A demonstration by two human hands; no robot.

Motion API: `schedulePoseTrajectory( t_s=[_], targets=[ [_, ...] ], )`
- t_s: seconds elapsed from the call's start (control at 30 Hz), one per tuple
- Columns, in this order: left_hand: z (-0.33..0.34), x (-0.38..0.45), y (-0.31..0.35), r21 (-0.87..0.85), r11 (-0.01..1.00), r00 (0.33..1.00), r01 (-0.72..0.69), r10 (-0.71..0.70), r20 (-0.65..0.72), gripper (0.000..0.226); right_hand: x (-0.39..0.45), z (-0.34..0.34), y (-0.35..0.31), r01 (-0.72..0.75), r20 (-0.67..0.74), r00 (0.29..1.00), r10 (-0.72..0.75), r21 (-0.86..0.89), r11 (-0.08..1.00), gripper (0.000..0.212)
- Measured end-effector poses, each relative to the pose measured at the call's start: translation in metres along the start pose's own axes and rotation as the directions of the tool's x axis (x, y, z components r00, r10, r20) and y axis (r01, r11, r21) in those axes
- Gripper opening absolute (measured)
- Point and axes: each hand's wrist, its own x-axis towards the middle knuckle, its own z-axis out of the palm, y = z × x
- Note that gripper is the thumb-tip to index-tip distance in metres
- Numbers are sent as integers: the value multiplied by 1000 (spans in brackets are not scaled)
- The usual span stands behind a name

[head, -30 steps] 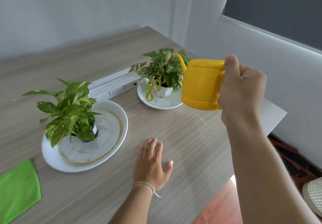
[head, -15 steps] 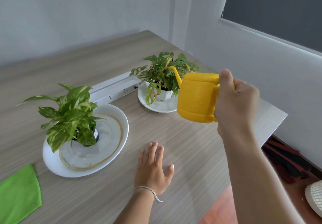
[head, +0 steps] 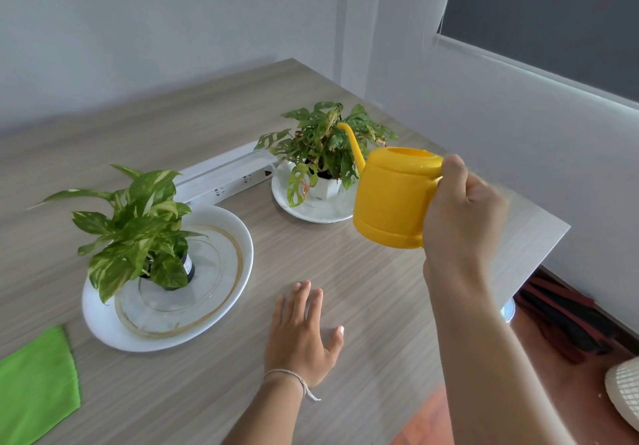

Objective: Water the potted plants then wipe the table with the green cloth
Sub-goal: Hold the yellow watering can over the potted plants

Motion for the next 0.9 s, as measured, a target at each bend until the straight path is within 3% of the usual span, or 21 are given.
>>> schedulePoseTrajectory(
  t_s=[0.13,0.4,0.57,0.9],
  targets=[
    [1,-1,0,1,1000,1000,0,0,6,76,-11,-2,13,-95,-87,991,99,56,994,57],
    [0,-1,2,-9,1000,1000,7,-7,-12,76,-30,-4,57,-208,-238,935,264,234,950,38],
    [2,1,1,-15,1000,1000,4,-5,-27,75,-31,0,71,-170,-243,940,240,279,945,49],
    [-2,2,1,-52,999,1000,1,-1,0,70,-58,7,69,-150,-184,959,214,311,938,42]
  ],
)
